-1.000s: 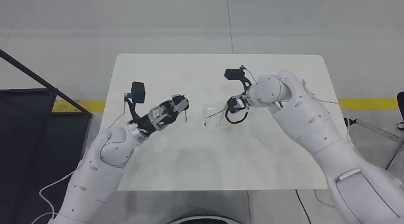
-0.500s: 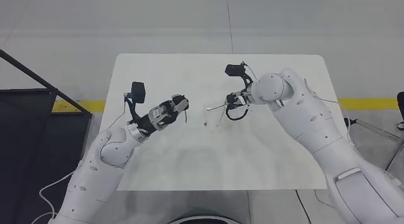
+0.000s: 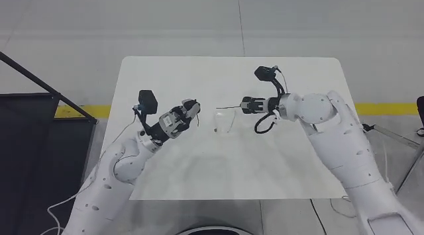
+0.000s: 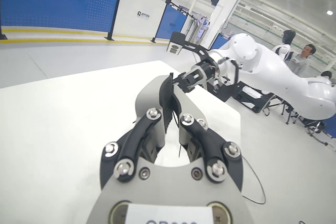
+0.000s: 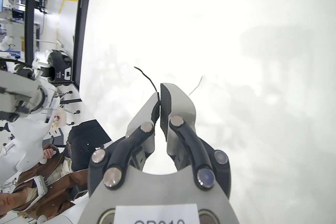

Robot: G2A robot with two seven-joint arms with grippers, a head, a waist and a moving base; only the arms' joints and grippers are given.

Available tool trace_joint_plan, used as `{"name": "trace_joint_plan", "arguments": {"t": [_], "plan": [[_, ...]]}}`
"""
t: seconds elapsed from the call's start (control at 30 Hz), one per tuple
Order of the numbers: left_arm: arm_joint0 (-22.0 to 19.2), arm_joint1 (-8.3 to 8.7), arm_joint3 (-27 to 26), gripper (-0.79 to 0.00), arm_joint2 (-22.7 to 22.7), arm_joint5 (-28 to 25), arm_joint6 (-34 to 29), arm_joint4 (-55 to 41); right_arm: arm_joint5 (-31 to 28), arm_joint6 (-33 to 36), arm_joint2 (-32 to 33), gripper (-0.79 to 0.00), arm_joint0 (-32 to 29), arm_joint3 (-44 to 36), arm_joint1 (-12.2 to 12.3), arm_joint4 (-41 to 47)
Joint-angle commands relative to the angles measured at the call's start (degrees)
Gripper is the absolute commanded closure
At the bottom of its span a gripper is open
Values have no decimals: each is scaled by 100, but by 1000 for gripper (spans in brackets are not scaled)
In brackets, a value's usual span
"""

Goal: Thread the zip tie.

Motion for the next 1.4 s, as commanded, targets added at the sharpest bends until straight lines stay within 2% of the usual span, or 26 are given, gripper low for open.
{"name": "trace_joint_plan", "arguments": {"t": [0.0, 0.2, 0.57, 0.7, 0.87, 1.03, 1.2, 1.37], "plan": [[49, -17, 7, 0, 75, 134, 353, 525, -98, 33, 388, 0, -460, -491, 114, 44], [74, -31, 103, 0, 151, 200, 615, 919, -591, 113, 1280, 0, -1585, -1513, 349, 327], [74, -31, 103, 0, 151, 200, 615, 919, -591, 113, 1280, 0, -1585, -1513, 349, 327], [7, -40, 81, 0, 262, 218, 577, 1253, -602, 49, 1275, 0, -1614, -1530, 347, 349], [-317, -71, 425, 0, 410, -28, 846, 1526, -700, -46, 1437, 0, -1773, -1640, 366, 863], [-685, -124, 853, 0, 619, -323, 1096, 1575, -980, 318, 1733, 0, -1992, -1701, 422, 1697], [-929, -185, 1185, 0, 795, -325, 1336, 1642, -1009, 656, 1807, 0, -2079, -1753, 459, 2159], [-996, -212, 1309, 0, 868, -225, 1506, 1790, -887, 640, 1794, 0, -2134, -1866, 478, 2178]]}}
